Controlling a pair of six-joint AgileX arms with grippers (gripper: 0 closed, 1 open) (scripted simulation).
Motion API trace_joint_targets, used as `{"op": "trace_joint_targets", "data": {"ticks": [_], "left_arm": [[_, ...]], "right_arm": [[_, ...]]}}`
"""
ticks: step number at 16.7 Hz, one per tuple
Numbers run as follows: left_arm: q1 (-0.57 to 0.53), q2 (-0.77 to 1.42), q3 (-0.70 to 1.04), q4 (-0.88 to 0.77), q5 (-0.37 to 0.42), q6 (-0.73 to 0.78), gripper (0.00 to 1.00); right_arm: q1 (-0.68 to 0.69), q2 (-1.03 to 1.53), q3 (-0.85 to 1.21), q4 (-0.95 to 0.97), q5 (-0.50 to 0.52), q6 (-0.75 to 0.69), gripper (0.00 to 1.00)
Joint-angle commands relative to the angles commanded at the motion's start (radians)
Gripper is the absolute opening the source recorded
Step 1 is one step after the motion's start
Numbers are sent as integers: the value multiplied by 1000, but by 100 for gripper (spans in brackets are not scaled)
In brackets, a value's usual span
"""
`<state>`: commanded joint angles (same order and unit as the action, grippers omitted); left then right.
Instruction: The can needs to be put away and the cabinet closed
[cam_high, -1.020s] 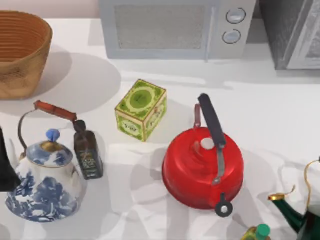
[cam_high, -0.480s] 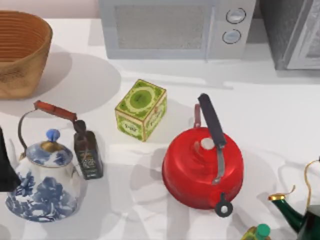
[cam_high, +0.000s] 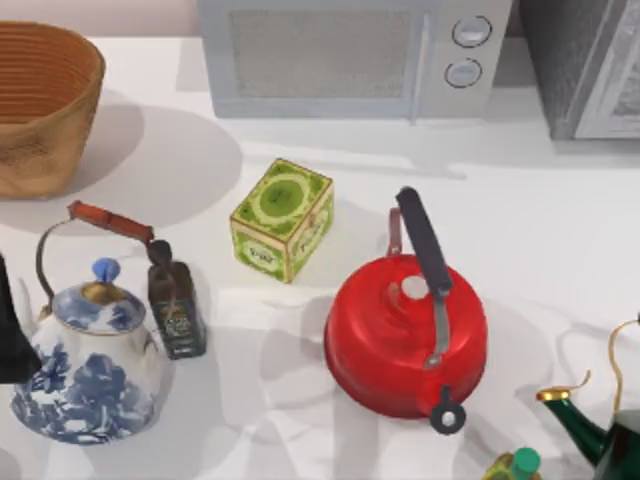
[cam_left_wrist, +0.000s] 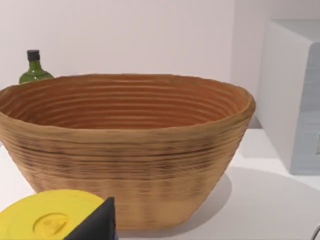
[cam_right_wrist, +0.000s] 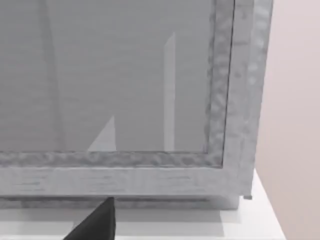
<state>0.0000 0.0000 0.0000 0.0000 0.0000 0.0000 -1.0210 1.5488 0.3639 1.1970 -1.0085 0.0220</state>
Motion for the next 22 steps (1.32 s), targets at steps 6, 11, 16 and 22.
{"op": "trace_joint_targets", "data": {"ticks": [6,11,16,22], "left_arm": [[0,0,0,0,0,0,100],[0,0,0,0,0,0,100],[0,0,0,0,0,0,100],[0,0,0,0,0,0,100]], "right_arm": [[-9,-10,158,-156,-19,-8,100],[-20,-45,510,-553,-46,-17,100],[-24,-107,919,-1055,-53,-15,100],[-22,-185,1293,-1499,-33,-3,100]]}}
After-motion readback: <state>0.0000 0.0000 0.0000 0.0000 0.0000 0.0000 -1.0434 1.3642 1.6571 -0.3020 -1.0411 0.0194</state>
